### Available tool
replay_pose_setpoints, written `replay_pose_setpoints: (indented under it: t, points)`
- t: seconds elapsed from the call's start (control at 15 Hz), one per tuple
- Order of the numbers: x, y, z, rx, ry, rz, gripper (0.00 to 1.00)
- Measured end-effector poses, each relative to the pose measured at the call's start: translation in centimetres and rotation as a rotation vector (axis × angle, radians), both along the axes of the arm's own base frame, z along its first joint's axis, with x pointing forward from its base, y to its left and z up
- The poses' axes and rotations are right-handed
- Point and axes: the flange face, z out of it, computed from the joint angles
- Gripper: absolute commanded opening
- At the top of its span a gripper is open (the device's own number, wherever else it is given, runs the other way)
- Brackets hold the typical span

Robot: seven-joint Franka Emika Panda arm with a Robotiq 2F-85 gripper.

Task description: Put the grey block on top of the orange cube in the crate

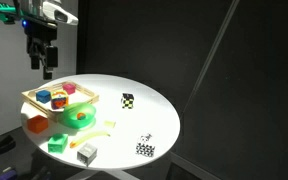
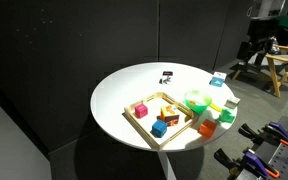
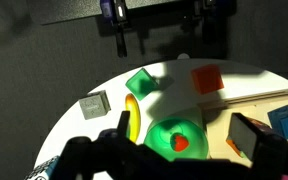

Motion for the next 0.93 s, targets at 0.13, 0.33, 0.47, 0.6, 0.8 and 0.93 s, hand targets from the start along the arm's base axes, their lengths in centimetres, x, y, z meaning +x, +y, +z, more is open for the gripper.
replay_pose_setpoints:
  t: [0.13, 0.33, 0.47, 0.6, 0.8, 0.93]
  points:
    - [0.0, 0.0, 0.0, 0.0, 0.0, 0.0, 1.0]
    - [0.0, 0.0, 0.0, 0.0, 0.0, 0.0, 1.0]
    - [0.0, 0.0, 0.0, 0.0, 0.0, 0.0, 1.0]
    - [0.0, 0.0, -0.02, 0.0, 0.0, 0.0, 1.0]
    - [0.09, -0.07, -0.21, 0.0, 0.003, -0.003, 1.0]
    - [0.25, -0.37, -0.43, -0.003, 0.002, -0.021, 1.0]
